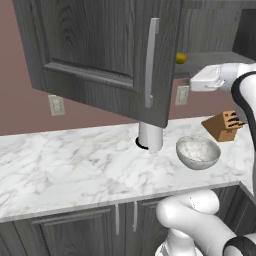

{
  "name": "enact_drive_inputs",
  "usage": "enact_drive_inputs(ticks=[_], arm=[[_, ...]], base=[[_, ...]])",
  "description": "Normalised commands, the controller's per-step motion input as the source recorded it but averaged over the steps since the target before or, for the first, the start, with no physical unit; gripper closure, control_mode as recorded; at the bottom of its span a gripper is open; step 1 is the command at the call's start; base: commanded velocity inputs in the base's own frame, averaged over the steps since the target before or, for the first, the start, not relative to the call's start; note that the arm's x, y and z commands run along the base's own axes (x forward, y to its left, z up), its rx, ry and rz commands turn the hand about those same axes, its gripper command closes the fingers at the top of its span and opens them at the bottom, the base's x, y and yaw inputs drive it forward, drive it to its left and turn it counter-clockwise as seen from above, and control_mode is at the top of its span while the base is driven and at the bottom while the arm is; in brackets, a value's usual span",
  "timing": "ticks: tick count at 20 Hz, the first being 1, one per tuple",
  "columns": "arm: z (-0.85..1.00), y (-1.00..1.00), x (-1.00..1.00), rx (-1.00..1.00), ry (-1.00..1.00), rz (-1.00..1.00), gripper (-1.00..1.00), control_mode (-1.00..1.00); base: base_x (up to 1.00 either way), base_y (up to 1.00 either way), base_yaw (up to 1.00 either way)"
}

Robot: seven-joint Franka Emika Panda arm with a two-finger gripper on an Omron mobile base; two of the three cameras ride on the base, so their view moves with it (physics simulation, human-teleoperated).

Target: Open the cabinet. Pick the apple and orange from the cabinet and place them into the bowl. Then close the cabinet.

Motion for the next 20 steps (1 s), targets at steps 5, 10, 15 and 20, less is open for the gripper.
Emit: enact_drive_inputs(ticks=[5,10,15,20], arm=[[-0.08,0.47,0.0,0.0,0.0,0.26,-1.0,-1.0],[-0.01,0.46,0.0,0.0,0.0,0.23,-1.0,-1.0],[0.0,0.45,-0.15,0.0,0.0,0.24,-1.0,-1.0],[0.0,0.46,-0.45,0.0,-0.04,0.23,-1.0,-1.0]], base=[[0.0,0.0,0.0],[0.0,0.0,0.0],[0.0,0.0,0.0],[0.0,0.0,0.0]])
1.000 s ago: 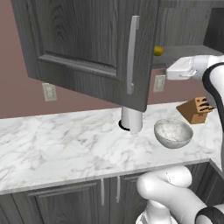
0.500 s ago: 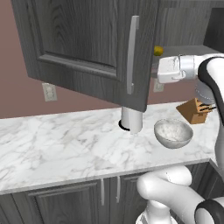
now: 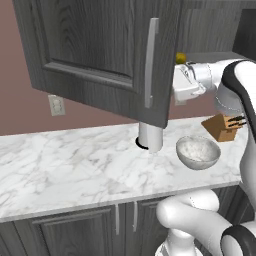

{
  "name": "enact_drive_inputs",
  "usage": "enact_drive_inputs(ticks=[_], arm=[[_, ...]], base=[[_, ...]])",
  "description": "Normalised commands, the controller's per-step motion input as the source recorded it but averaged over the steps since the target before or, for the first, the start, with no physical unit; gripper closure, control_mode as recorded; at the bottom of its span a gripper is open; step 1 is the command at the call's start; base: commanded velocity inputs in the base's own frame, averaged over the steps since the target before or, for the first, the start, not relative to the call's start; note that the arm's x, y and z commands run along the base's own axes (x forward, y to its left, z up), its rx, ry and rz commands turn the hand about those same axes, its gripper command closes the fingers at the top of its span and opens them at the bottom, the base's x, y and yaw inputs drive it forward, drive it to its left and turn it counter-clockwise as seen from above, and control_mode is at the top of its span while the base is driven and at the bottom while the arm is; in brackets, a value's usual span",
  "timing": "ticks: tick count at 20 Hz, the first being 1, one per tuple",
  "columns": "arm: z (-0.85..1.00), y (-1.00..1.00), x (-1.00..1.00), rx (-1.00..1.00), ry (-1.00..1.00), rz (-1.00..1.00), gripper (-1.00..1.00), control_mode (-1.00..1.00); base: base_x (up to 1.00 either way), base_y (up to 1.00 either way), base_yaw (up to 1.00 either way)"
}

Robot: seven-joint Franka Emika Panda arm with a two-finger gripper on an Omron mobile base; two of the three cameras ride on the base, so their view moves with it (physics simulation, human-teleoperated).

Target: Open the cabinet. Pick the apple and orange from the cabinet and place them into the bowl. Then close the cabinet.

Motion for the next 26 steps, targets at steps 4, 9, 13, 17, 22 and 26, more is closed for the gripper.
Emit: enact_drive_inputs(ticks=[4,9,13,17,22,26], arm=[[0.0,0.42,-0.69,0.0,-0.07,0.27,-1.0,-1.0],[0.0,0.4,-0.79,0.0,-0.06,0.3,-1.0,-1.0],[0.0,0.36,-0.45,0.0,-0.03,0.21,-1.0,-1.0],[0.0,0.26,-0.1,0.0,0.0,0.11,-1.0,-1.0],[0.0,0.31,-0.05,0.0,-0.05,0.08,-1.0,-1.0],[0.0,0.3,-0.04,0.0,-0.04,0.04,-1.0,-1.0]], base=[[0.0,0.0,0.0],[0.0,0.0,0.0],[0.0,0.0,0.0],[0.0,0.0,0.0],[0.0,0.0,0.0],[0.0,0.0,0.0]])
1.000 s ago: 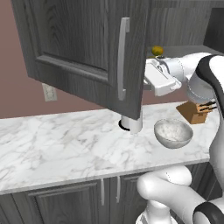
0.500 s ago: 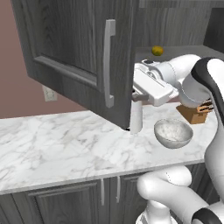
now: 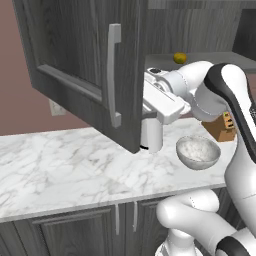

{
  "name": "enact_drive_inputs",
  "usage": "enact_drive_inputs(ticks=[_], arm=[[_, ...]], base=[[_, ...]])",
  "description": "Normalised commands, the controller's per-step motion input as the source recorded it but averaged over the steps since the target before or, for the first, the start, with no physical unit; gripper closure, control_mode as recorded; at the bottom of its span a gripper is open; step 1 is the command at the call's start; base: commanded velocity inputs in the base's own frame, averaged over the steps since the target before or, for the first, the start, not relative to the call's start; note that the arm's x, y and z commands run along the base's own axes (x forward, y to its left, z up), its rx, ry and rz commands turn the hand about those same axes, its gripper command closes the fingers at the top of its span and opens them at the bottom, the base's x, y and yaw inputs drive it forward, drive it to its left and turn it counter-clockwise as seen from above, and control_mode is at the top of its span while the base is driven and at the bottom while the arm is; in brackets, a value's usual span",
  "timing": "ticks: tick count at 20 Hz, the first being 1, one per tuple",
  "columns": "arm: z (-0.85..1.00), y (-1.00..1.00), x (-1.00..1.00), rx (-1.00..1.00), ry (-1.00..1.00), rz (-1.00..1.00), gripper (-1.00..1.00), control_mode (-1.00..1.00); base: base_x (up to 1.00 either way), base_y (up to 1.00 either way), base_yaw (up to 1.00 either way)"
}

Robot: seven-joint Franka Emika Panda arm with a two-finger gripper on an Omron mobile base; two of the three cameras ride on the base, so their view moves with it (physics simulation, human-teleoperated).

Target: Open the cabinet. Pick the apple and orange from the cabinet and place them into the bowl. Then close the cabinet.

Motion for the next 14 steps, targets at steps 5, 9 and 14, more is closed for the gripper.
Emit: enact_drive_inputs(ticks=[5,9,14], arm=[[0.0,0.2,-0.01,0.0,-0.02,0.01,-1.0,-1.0],[0.0,0.15,0.02,0.0,0.0,0.0,-1.0,-1.0],[-0.13,0.14,0.0,0.0,0.0,0.0,-1.0,-1.0]], base=[[0.0,0.0,0.0],[0.0,0.0,0.0],[0.0,0.0,0.0]])
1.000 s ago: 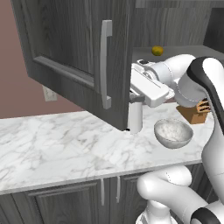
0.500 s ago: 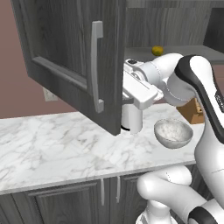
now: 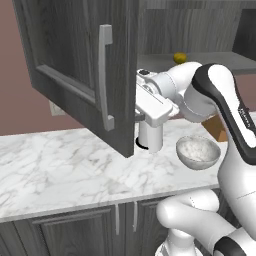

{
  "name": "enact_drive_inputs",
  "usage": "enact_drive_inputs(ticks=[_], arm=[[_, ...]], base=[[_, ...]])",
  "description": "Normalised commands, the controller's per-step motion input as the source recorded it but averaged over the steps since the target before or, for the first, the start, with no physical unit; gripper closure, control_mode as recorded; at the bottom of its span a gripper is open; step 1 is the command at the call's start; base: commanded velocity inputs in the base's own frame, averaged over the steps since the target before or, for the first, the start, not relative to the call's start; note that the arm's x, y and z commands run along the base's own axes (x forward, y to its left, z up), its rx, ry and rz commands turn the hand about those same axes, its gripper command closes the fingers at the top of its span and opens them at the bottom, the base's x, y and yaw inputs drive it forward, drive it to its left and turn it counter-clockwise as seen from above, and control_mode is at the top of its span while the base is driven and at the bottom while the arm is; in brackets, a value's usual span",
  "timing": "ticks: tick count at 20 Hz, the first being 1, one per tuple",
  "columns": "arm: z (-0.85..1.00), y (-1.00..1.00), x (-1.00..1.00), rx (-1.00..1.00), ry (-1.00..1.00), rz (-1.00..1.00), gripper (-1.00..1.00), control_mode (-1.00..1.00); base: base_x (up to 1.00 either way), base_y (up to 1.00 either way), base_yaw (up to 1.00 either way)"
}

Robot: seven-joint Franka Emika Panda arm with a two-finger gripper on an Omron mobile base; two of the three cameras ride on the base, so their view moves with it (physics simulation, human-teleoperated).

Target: Open the cabinet. Pick the apple and orange from the cabinet and place them into the bowl. Then close the cabinet.

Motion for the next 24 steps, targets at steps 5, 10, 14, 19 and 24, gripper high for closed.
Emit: enact_drive_inputs(ticks=[5,10,14,19,24], arm=[[-0.19,0.2,0.0,0.0,0.0,0.0,-1.0,-1.0],[-0.2,0.21,0.0,0.0,0.0,0.0,-1.0,-1.0],[-0.1,0.19,0.0,0.0,0.0,-0.01,-1.0,-1.0],[0.08,-0.13,0.0,0.0,0.0,-0.1,-1.0,-1.0],[0.19,-0.4,0.0,0.0,0.05,-0.16,-1.0,-1.0]], base=[[0.0,0.0,0.0],[0.0,0.0,0.0],[0.0,0.0,0.0],[0.0,0.0,0.0],[0.0,0.0,0.0]])
